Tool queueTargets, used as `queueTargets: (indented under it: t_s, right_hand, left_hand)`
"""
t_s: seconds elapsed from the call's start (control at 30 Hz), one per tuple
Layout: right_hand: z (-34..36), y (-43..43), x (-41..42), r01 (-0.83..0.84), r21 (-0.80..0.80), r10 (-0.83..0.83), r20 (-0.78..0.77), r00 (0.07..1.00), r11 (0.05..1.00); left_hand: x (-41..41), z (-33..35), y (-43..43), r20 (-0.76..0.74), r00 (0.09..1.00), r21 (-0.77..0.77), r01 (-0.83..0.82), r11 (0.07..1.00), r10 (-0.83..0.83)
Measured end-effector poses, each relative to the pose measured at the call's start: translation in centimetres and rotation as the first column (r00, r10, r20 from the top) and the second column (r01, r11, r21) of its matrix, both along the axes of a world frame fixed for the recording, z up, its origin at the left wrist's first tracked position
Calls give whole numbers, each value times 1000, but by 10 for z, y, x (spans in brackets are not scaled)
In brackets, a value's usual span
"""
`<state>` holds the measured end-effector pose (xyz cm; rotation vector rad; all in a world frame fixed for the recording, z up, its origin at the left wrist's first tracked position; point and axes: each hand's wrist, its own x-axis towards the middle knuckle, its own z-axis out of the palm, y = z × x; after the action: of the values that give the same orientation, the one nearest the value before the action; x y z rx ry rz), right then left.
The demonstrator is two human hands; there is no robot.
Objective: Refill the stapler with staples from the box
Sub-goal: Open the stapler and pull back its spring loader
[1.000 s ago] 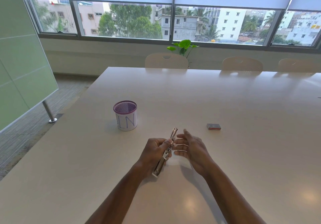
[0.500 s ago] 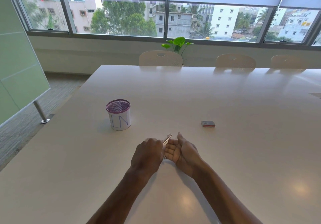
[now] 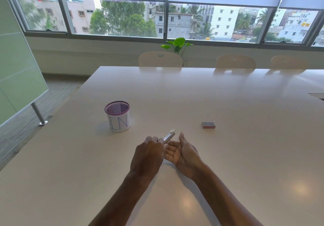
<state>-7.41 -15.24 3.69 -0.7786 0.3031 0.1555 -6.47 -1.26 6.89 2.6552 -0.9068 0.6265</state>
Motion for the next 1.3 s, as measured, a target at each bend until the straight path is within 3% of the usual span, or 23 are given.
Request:
queueTargets:
  t_s: [0.17,0.27,0.5,0.6,0.7,0.8,1.0,1.3]
  right_hand:
    - [4,1,-2,33,34,-33,-11,999,999]
    - [5,1,-3,34,34,-34,-23,999,999]
    - [3,-2,-2,31,33,-31,1,1000,999]
    - [3,-3,-3,-5,50,2,59,998,999]
    - [6,-4,-5,-37,6,36,104,994,999]
    - [6,-7,-5,-19,-90,30,128,991,996]
    - [7,-12,-5,-12,-136,43,223,974,991]
    - [2,-10,-5,84,-359,26,290,957,929]
  left_hand:
    - [-3,-5,-8,80,994,220,52,974,-72]
    - [1,-7,-9,101,993,222,42,974,-65]
    - [4,-1,-2,49,998,-84,42,996,-38]
    - [3,-6,-3,-122,989,-244,51,968,-83]
    - [2,-14,-8,-336,918,-469,30,883,-210]
    - [4,-19,-10,-446,821,-654,-27,756,-357]
    - [13,-26,-9,-526,722,-765,-171,621,-449]
    - [12,-25,-8,-530,690,-781,-169,601,-493]
